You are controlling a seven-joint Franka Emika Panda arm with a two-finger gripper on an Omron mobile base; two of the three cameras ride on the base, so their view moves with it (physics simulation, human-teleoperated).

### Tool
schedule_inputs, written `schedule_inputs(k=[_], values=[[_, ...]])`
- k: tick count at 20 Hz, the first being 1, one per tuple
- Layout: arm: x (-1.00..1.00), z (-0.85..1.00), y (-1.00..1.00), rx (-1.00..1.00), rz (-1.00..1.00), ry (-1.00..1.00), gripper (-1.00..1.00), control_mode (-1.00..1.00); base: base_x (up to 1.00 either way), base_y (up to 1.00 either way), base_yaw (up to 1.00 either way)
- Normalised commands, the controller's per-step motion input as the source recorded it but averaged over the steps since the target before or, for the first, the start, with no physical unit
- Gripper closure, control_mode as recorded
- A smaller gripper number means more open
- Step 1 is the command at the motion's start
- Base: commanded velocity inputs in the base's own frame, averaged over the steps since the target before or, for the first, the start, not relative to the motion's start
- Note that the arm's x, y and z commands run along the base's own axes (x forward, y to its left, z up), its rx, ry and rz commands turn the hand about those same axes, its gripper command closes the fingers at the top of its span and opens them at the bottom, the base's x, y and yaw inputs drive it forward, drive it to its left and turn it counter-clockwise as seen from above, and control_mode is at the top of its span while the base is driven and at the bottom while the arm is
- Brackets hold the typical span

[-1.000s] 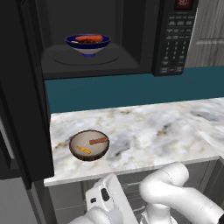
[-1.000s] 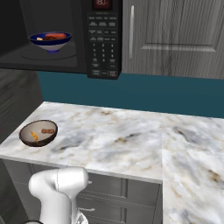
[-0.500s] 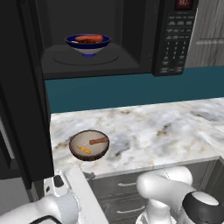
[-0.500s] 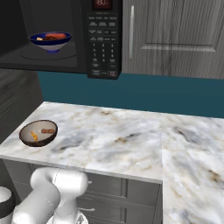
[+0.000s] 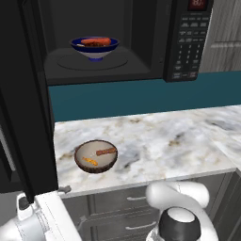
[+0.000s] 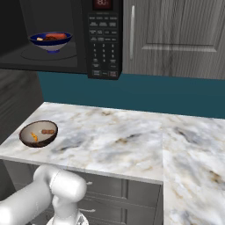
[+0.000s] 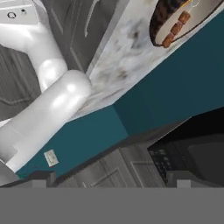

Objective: Place the bowl containing the steak and carrot in the microwave. Close the microwave door and press the start button to microwave the meal.

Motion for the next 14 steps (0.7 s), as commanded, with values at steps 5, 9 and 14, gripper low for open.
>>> schedule_inputs(k=[5,9,14], values=[[0.01,0.0,0.43,-0.22,-0.04,0.0,-1.0,-1.0,0.0,0.0,0.0],[0.0,0.06,0.49,-0.16,-0.02,-0.01,-1.0,-1.0,0.0,0.0,0.0],[0.0,0.26,0.43,-0.09,-0.04,-0.02,-1.0,-1.0,0.0,0.0,0.0]])
